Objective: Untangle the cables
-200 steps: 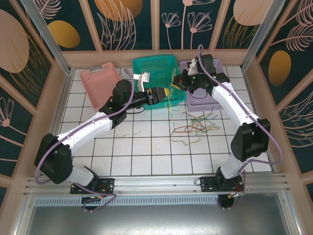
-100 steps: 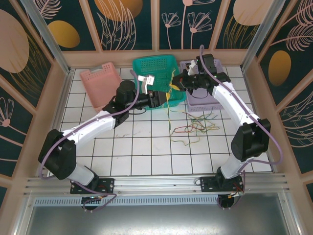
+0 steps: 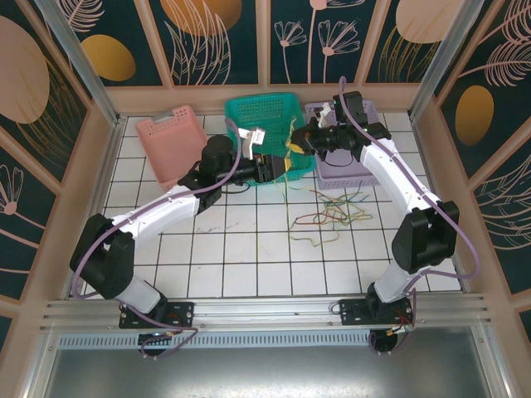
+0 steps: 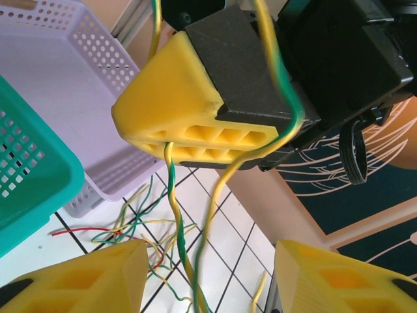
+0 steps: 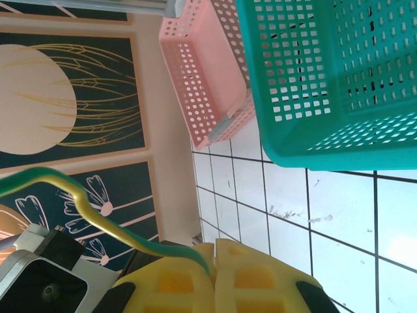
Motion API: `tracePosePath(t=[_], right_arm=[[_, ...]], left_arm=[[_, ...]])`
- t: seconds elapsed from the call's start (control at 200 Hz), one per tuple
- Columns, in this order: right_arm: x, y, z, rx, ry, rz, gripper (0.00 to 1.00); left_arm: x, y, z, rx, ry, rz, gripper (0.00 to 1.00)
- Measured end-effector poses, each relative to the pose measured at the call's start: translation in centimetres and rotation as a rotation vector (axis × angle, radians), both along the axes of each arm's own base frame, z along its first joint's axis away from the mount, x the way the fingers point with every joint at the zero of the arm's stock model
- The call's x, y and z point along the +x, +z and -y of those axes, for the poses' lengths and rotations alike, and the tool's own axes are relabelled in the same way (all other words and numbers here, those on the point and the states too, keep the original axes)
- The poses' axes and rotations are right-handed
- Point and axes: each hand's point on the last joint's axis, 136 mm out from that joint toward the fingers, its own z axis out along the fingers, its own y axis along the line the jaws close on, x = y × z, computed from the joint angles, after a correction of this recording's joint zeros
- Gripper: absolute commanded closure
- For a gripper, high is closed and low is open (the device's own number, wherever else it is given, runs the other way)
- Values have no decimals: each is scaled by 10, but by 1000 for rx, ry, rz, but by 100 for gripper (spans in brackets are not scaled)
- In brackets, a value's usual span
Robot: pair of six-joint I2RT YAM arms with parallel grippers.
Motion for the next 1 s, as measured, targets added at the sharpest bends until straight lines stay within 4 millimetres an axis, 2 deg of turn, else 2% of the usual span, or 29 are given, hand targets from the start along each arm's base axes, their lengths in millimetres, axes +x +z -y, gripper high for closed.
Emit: tracePosePath(t=[0.15, 0.355, 0.46, 0.831, 0.921, 1.001], right_arm=[[0, 0, 0, 0, 0, 0, 100], [-2, -7, 1, -6, 0, -17, 100], [-3, -11, 1, -9, 0, -26, 100], [-3, -12, 1, -4, -5, -42, 100], [-4, -12, 0, 0, 0, -44, 100], [-5, -11, 0, 5, 6, -46, 100]], left_arm=[[1, 0, -1, 11, 5, 10, 66], [5, 6, 0, 6, 18, 19, 82], [8, 9, 1, 5, 22, 24, 82], [2, 4, 4, 19, -24, 25, 54], [1, -1, 4, 40, -28, 24, 54], [0, -6, 3, 59, -30, 19, 64]])
